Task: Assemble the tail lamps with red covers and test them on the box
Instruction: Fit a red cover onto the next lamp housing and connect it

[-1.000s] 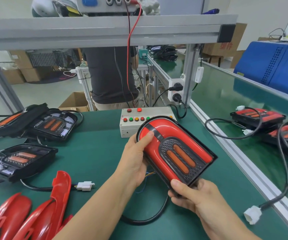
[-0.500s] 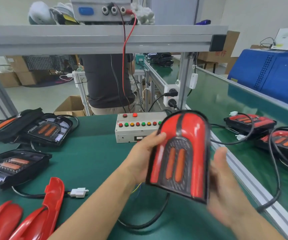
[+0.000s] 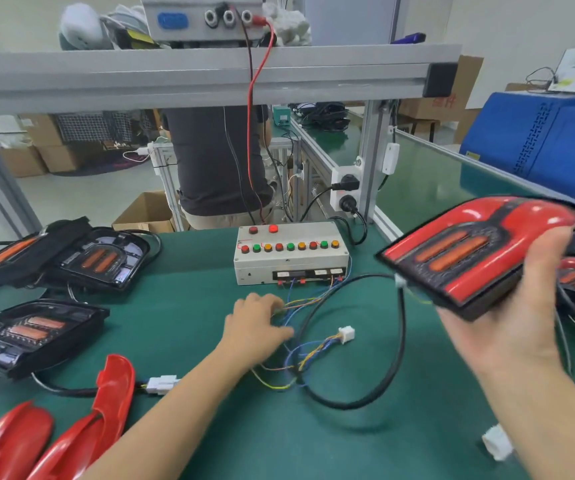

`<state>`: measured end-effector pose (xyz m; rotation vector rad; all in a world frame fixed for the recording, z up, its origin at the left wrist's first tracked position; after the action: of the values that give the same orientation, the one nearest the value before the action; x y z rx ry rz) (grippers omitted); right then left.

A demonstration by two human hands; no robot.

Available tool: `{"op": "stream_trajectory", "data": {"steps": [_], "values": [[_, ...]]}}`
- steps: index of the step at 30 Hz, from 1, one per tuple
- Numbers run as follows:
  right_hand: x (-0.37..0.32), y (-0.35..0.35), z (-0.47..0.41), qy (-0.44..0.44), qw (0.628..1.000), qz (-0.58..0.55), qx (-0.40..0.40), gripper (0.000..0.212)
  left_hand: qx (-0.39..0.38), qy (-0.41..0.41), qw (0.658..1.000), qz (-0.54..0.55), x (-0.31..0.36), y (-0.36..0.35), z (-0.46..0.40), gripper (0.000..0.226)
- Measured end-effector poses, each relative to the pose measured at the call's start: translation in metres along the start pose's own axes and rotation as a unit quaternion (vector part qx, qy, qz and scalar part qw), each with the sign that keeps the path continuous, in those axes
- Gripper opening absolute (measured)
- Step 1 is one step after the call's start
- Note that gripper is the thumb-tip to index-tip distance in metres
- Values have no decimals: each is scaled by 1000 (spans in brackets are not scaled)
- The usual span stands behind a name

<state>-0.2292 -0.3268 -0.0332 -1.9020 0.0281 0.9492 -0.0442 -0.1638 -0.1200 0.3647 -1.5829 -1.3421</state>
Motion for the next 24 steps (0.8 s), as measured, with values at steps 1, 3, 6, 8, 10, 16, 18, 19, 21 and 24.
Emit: {"op": "stream_trajectory", "data": {"steps": [1, 3, 6, 8, 10, 16, 18, 19, 21, 24], "values": [[-7, 0, -7, 25, 1000, -8, 7, 99, 0, -4, 999, -34, -7, -4, 1, 37], [-19, -2, -20, 56, 998, -27, 5, 83, 24, -9, 999, -46, -11, -4, 2, 27], [-24, 4, -34, 44, 998, -26, 22, 68, 75, -4, 995, -65, -7, 0, 2, 32], [-16, 15, -35, 0, 999, -11, 37, 73, 152, -42, 985, -70, 6, 4, 5, 37], [-4, 28, -30, -48, 998, 4, 51, 68, 190, -94, 977, -2, 28, 6, 9, 24], [28, 70, -16, -179, 974, 98, 103, 29, 6, -79, 996, -40, 78, -28, -2, 23], [31, 85, -19, -206, 963, 125, 124, 23, -18, -62, 997, -47, 74, -33, -5, 22], [33, 91, -19, -225, 956, 142, 126, 22, -28, -53, 997, -39, 70, -33, -5, 22], [40, 102, -22, -258, 944, 171, 118, 27, -44, -41, 998, 11, 61, -30, -4, 26], [42, 113, -31, -274, 933, 205, 111, 34, 10, -58, 992, 112, 52, -17, -2, 16]]}}
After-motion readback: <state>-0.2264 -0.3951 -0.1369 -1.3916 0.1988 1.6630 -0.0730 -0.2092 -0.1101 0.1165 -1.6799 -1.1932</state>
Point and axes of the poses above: each hand's wrist, its own z-axis away from the middle knuckle, its own y-axis out of the back of the hand, x = y × z, the point moved 4 cm from there along -z, towards the middle knuckle, and after that the axes turned 1 degree about y, right-handed, at the moved point
